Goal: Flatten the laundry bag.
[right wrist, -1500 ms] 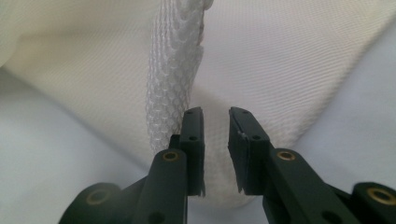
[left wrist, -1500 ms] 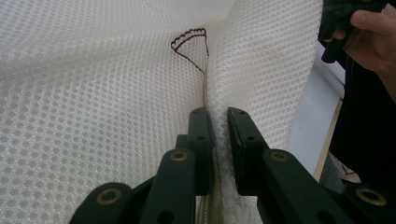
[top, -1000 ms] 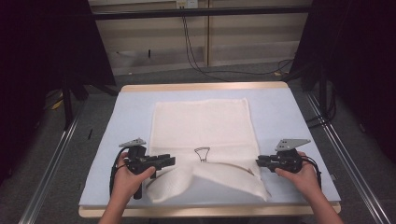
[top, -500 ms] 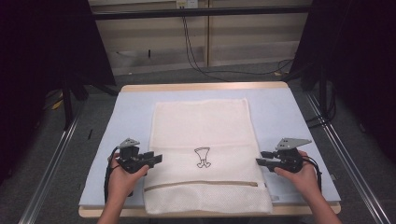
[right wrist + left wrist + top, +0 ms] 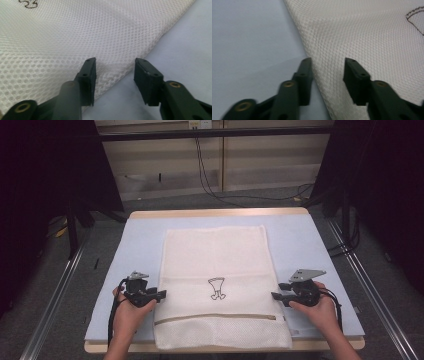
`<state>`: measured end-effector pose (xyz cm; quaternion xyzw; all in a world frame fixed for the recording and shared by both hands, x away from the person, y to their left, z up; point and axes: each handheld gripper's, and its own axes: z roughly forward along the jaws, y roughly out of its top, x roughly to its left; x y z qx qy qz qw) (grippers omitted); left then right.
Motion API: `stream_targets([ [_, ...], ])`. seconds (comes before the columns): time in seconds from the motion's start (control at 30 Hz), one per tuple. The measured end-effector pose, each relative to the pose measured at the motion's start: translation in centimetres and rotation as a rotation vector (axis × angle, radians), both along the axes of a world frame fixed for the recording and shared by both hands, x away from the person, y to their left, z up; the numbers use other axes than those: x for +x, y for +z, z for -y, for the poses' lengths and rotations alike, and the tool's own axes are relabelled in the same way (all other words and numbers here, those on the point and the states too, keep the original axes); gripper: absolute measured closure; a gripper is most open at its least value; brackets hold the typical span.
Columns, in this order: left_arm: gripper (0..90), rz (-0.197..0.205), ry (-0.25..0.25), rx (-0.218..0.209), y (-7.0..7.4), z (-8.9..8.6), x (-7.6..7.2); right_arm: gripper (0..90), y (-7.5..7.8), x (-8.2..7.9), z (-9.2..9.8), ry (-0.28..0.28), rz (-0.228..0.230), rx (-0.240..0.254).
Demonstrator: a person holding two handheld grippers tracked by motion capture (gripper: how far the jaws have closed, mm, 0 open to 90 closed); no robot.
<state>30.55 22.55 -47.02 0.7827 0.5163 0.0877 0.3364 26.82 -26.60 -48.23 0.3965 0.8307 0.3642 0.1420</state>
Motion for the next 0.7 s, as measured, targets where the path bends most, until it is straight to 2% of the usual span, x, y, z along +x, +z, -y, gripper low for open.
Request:
stream_targets([
  [0.07, 69.8, 0.000, 0.004, 0.020, 0.0, 0.2, 0.0, 59.2, 0.1, -0.1, -0.3, -0.004, -0.004, -0.010],
  [0.1, 71.9, -0.004, 0.007, 0.020, 0.0, 0.2, 0.0, 60.6, 0.2, -0.1, -0.4, -0.010, -0.010, -0.020],
  [0.17, 75.5, -0.022, 0.018, -0.001, 0.0, 0.2, 0.1, 66.2, 0.2, -0.1, -0.5, -0.024, -0.033, -0.003],
  [0.23, 81.5, -0.037, 0.007, 0.000, 0.1, 0.3, 0.2, 72.5, 0.4, -0.1, -0.5, -0.038, -0.062, -0.002],
  [0.37, 86.2, -0.038, 0.006, 0.007, 0.2, 0.7, 0.8, 84.9, 0.5, 0.1, -0.9, -0.010, -0.069, 0.006],
  [0.43, 86.9, -0.023, 0.011, -0.015, 0.3, 0.7, 1.2, 86.8, 0.7, 0.3, -1.0, -0.020, -0.066, 0.005],
  [0.5, 87.1, 0.016, 0.036, -0.047, 0.6, 0.6, 1.9, 87.4, 1.0, 0.4, -0.9, -0.038, -0.056, 0.014],
  [0.6, 86.8, 0.062, 0.066, -0.074, 0.6, 0.5, 3.0, 87.2, 1.1, 1.0, -0.6, -0.063, -0.006, 0.041],
  [0.67, 85.2, 0.049, 0.073, -0.088, 0.2, 0.7, 3.6, 86.5, 0.9, 1.7, -0.3, -0.093, 0.016, 0.059],
  [0.7, 83.8, 0.038, 0.070, -0.081, 0.1, 0.7, 3.7, 85.6, 0.8, 2.0, -0.3, -0.095, 0.016, 0.050],
])
